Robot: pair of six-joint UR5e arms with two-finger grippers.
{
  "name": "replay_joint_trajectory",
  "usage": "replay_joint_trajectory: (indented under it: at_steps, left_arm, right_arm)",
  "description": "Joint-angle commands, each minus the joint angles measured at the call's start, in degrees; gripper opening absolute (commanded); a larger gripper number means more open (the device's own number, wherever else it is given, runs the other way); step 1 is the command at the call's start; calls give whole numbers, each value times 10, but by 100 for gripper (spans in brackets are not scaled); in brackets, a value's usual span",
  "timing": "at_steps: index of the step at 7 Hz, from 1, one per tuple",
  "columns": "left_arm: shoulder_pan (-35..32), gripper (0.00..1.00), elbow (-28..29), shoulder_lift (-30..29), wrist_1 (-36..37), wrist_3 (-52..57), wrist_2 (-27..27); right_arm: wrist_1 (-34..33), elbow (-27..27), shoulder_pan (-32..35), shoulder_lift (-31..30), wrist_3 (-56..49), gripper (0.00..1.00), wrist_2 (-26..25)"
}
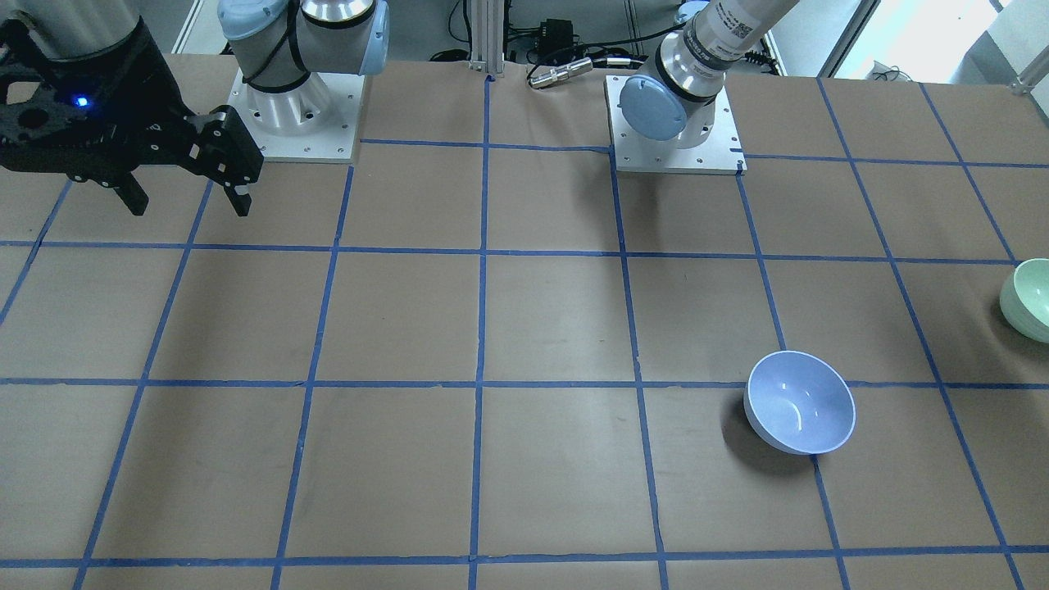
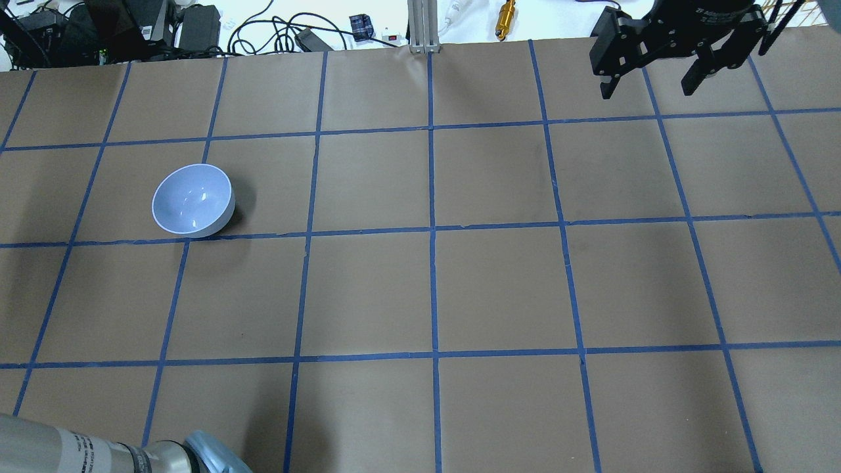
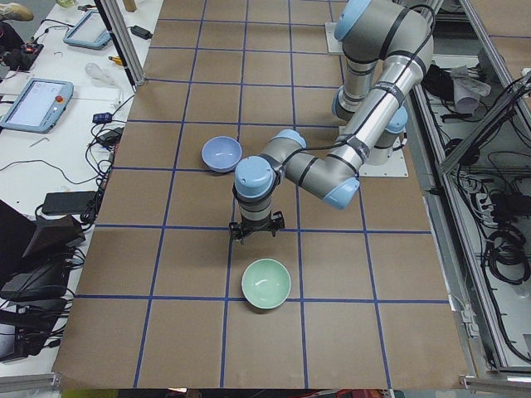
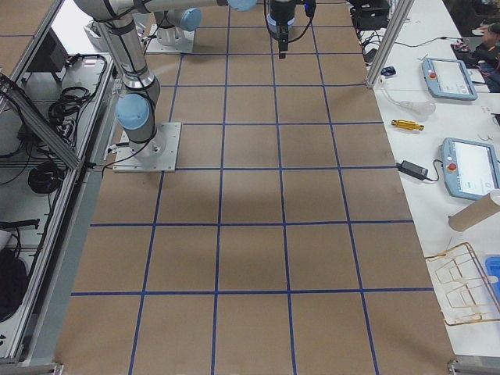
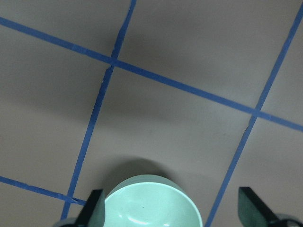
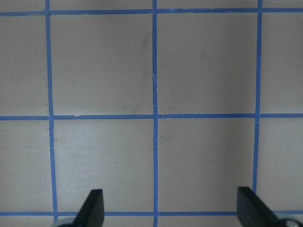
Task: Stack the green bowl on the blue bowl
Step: 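Grasp the rim of the mint green bowl with the left gripper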
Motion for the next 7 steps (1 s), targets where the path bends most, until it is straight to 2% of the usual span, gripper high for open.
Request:
replay_joint_trajectory:
  at_steps: [1, 5, 6, 7]
  left_arm:
    - [60, 100, -1, -50, 47, 104, -4]
    - [91, 100, -20, -76, 61, 204, -4]
    - [91, 100, -34, -83, 81, 203, -4]
    - [91, 100, -59, -86, 140, 207, -5]
  right_arm:
    - [0, 0, 0, 0, 0, 100, 0]
    - [0, 0, 0, 1, 1, 100, 0]
    - [0, 0, 0, 1, 1, 100, 0]
    - [0, 0, 0, 1, 1, 100, 0]
